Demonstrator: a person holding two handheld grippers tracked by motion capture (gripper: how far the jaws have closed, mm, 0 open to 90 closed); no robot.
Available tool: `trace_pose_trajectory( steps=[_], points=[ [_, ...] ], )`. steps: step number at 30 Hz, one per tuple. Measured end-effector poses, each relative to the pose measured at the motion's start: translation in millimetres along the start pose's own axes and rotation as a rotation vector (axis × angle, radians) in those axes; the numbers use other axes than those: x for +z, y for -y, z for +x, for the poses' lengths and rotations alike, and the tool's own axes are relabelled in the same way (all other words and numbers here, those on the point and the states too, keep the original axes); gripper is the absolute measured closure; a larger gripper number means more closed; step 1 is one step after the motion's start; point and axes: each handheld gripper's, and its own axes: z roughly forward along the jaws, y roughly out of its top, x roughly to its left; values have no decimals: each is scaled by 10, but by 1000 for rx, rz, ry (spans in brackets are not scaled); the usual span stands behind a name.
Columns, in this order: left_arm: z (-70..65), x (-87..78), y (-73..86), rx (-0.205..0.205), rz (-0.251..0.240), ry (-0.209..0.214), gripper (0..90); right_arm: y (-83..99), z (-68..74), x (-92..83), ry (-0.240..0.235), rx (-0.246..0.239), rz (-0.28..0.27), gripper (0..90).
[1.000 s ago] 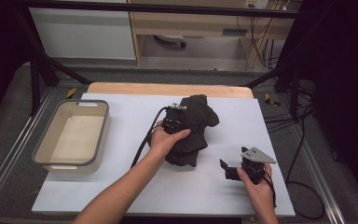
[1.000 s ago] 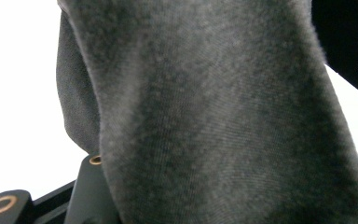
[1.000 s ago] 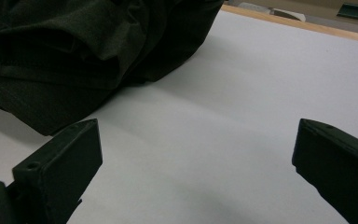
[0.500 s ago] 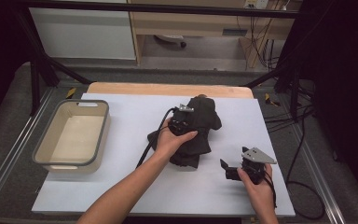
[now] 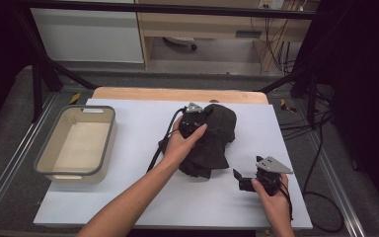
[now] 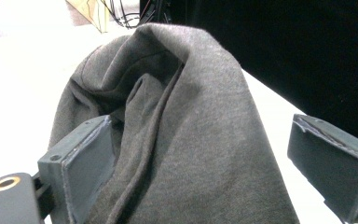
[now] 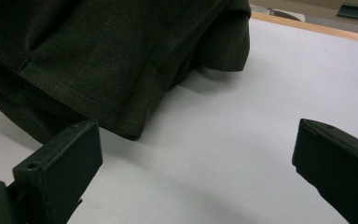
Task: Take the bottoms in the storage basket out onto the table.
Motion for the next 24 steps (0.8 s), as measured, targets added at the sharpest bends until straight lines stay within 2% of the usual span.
trace_pose_trajectory(
  steps=[6,10,18,24],
  points=[
    [19,-63,-49,-8,-38,3,86,3,-1,-9,0,-12,2,22],
    [16,-85,-56,-16,-29,21,84,-7,2,-16,-3,-11,0,24],
    [1,-178,-130,0,-63,37,81,-5,-2,-25,-2,-23,-5,21],
    [-9,-266,-190,12,-58,31,81,-7,17,-11,1,-30,-1,20]
  ],
)
